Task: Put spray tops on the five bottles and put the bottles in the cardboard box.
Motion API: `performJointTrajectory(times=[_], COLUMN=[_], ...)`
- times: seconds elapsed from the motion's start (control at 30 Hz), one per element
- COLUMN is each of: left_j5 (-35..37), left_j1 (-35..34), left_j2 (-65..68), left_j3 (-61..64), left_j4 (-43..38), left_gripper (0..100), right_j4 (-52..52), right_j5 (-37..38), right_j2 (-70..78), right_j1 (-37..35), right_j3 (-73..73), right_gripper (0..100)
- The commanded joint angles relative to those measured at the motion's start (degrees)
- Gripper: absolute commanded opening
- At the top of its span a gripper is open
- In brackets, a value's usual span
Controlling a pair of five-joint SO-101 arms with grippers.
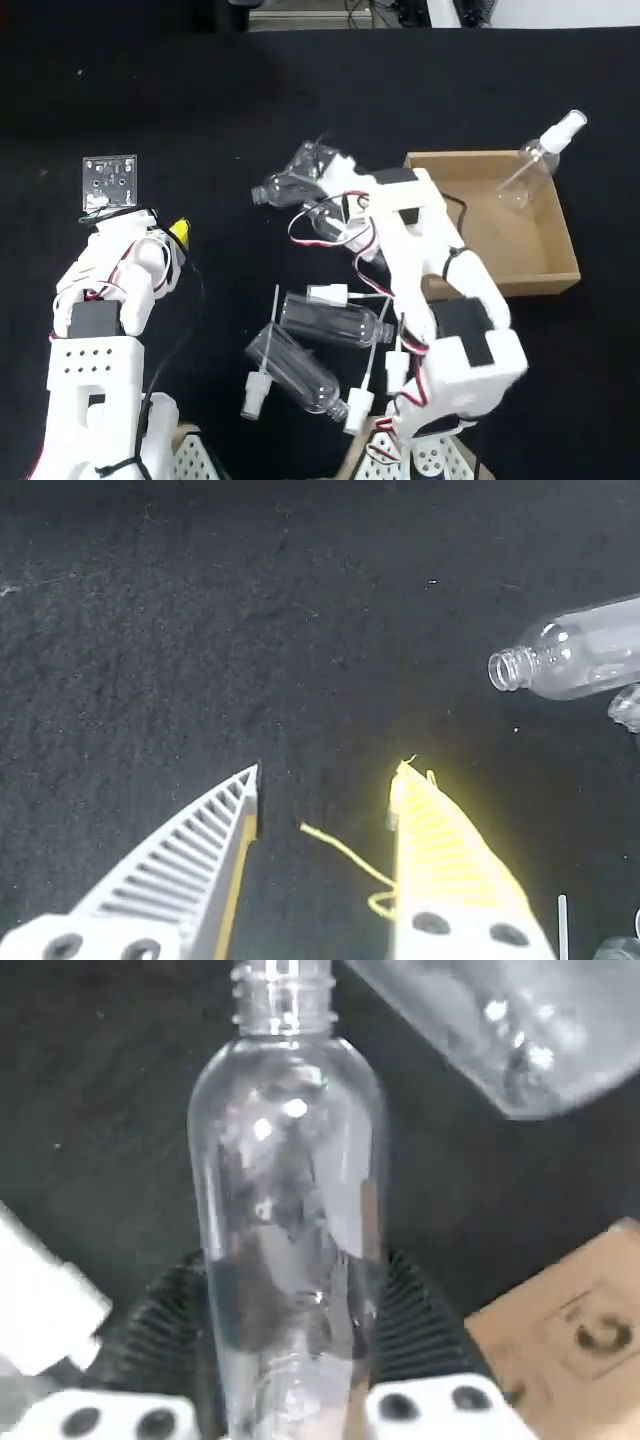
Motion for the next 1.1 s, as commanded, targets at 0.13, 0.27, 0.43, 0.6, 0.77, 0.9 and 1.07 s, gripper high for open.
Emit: performJointTrajectory(times=[0.13,0.27,0.43,0.6,0.77,0.9,1.07], left_j5=[0.0,0.0,0.0,0.0,0.0,0.0,0.0], left_j1=[0.7,0.7,0.7,0.7,0.7,0.7,0.7], left_j2=[-1.1,-1.1,-1.1,-1.1,-1.1,-0.7,-0.6], left_j3=[-0.8,-0.8,-0.8,-0.8,-0.8,-0.8,-0.8], left_j4=[-1.2,-1.2,-1.2,-1.2,-1.2,-1.2,-1.2], left_gripper=[20,20,20,20,20,20,20], right_j4=[19.0,28.6,36.8,39.1,33.1,23.2,11.0], right_j5=[-9.2,-9.5,-7.6,3.1,14.0,18.4,18.9], right_j2=[-18.2,-22.9,-27.8,-31.4,-30.8,-29.1,-23.1], right_j1=[3.6,12.1,28.5,47.6,64.0,75.1,82.4], right_j3=[-12.2,-16.5,-17.7,-14.8,-6.3,-1.4,3.6], right_gripper=[1.1,1.1,1.1,1.1,1.1,1.1,1.1])
